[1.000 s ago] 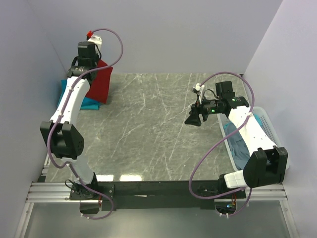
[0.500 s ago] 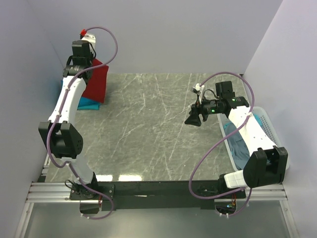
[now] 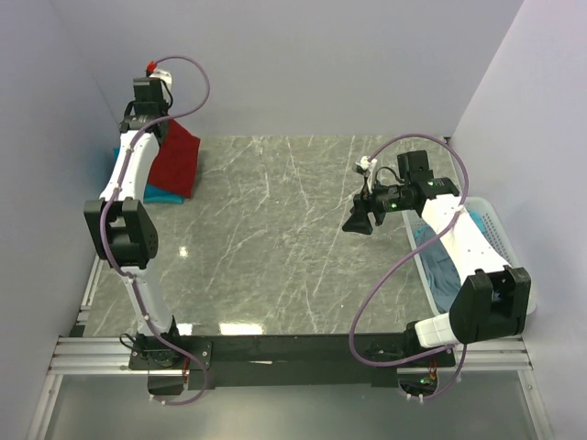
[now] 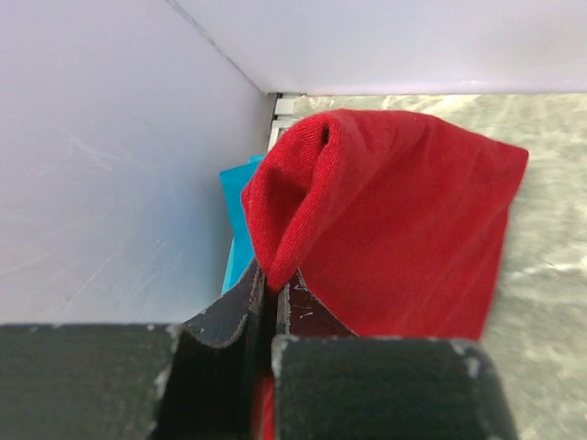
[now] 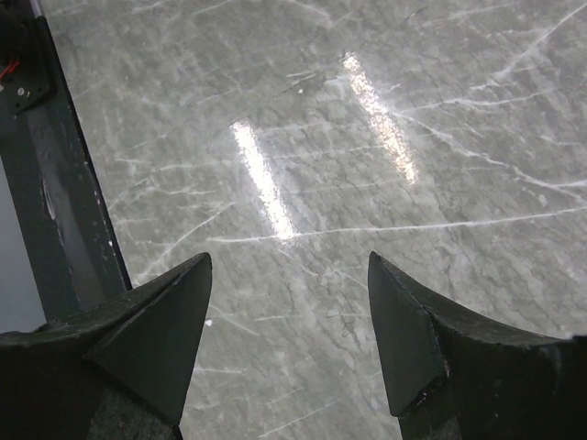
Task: Fold and stack the t-shirts
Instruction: Neatly place the folded tshirt to the corner
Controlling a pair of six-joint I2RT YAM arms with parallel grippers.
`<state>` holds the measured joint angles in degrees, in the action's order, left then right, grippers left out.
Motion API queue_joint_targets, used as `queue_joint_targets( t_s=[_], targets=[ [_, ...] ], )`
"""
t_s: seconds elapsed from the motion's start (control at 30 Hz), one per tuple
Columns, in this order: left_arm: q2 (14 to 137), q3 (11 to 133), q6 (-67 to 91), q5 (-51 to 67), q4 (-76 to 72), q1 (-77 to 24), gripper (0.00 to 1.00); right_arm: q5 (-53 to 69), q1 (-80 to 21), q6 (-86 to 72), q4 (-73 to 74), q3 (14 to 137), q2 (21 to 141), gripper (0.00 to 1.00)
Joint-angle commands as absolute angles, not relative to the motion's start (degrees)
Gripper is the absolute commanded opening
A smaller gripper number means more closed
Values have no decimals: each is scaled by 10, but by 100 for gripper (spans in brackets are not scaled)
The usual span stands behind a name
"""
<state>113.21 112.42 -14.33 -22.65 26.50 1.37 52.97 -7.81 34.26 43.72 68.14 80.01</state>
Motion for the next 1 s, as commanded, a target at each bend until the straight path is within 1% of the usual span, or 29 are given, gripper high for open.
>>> queue_joint_targets(
  t_s=[0.0,0.23,0.43,0.5,0.53,0.57,0.6,0.63,0.67,0.7,0.73,0.8,0.9,0.93,0.97],
  targets=[
    [1150,1176,-146,-214,236,33,0,529,-73,358,449,690,805,75],
    [1203,1210,-144,-214,228,58,0,525,-73,363,453,692,811,75],
    [1235,1210,-141,-215,195,88,0,520,-72,373,463,696,821,75],
    [1257,1200,-124,-234,174,103,0,519,-72,374,466,696,822,75],
    [1266,1191,-114,-248,159,109,5,519,-72,376,467,696,822,75],
    [1288,1184,-104,-261,144,123,17,519,-72,376,468,697,823,75],
    [1303,1196,-67,-285,148,133,32,520,-72,377,469,697,822,75],
    [1317,1216,-38,-292,172,141,60,523,-72,378,469,697,821,75],
    [1339,1243,-11,-290,200,155,66,524,-71,377,470,697,821,75],
    [1342,1279,29,-283,222,157,75,526,-72,378,470,697,817,75],
    [1333,1277,32,-277,227,156,99,525,-72,377,468,696,816,75],
    [1273,1256,48,-234,214,150,99,520,-71,375,465,694,810,75],
    [1194,1254,70,-203,222,140,99,511,-70,372,459,693,804,75],
    [1173,1247,76,-165,227,140,99,509,-69,370,456,692,802,75],
    [1123,1235,83,-143,226,137,99,507,-70,368,450,692,799,75]
  ],
)
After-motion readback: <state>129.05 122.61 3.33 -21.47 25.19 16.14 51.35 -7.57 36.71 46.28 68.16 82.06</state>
